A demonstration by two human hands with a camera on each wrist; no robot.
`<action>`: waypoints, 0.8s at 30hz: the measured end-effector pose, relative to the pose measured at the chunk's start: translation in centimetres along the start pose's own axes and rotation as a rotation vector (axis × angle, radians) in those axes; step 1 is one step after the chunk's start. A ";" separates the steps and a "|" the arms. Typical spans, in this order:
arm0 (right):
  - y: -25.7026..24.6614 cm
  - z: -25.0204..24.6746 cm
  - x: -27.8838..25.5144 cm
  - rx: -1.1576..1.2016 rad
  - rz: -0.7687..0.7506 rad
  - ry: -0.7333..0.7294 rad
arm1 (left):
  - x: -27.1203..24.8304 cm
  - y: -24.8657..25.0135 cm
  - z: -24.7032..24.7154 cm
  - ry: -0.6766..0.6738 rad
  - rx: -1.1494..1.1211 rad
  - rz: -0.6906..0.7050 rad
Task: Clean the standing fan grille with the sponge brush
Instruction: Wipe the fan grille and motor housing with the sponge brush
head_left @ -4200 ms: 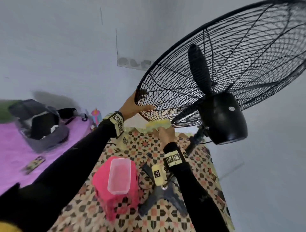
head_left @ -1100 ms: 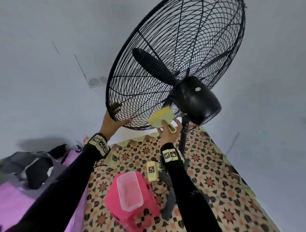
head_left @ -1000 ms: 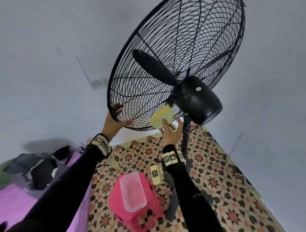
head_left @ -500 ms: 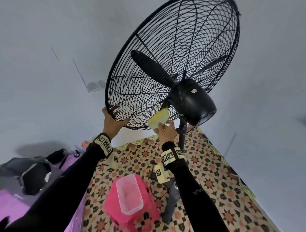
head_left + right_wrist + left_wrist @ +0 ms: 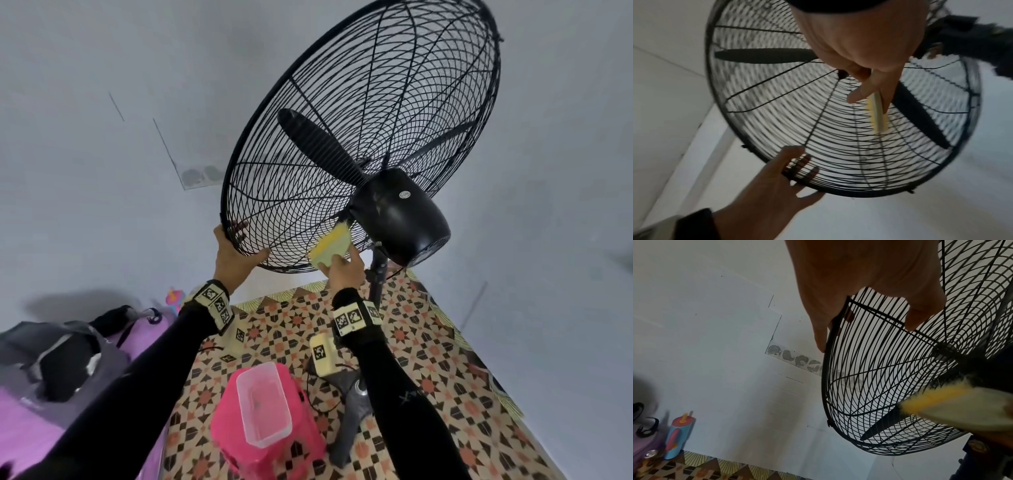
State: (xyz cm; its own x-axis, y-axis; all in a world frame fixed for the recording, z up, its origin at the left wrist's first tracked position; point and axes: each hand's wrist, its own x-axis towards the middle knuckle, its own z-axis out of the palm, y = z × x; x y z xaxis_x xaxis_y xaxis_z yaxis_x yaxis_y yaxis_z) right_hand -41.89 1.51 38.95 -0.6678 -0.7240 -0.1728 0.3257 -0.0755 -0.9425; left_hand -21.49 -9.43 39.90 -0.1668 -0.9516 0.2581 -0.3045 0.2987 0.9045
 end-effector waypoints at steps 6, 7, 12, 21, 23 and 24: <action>-0.7 -2.1 0.3 0.023 -0.008 -0.047 | -0.1 0.3 0.3 0.011 0.013 -0.002; -0.4 -2.4 0.6 0.012 0.014 -0.022 | -0.3 0.4 0.3 0.014 0.018 0.003; 0.0 0.3 0.1 0.001 0.016 0.013 | -0.3 0.4 0.2 0.018 0.007 0.001; 1.0 -0.4 -0.2 0.071 0.052 0.030 | -0.4 0.1 0.5 0.030 0.017 0.019; 0.4 0.3 -0.6 0.037 -0.005 -0.029 | -0.2 0.3 0.3 0.029 0.007 0.007; 0.1 0.1 -0.9 0.010 -0.043 -0.067 | -0.2 0.3 0.3 0.027 0.004 0.000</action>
State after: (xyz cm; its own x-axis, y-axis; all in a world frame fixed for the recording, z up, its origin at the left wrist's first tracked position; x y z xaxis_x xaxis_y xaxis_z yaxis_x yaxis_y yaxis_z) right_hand -41.18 2.09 39.09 -0.6353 -0.7640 -0.1128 0.3051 -0.1142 -0.9454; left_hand -21.79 -9.12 40.05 -0.1414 -0.9532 0.2672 -0.3081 0.2989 0.9032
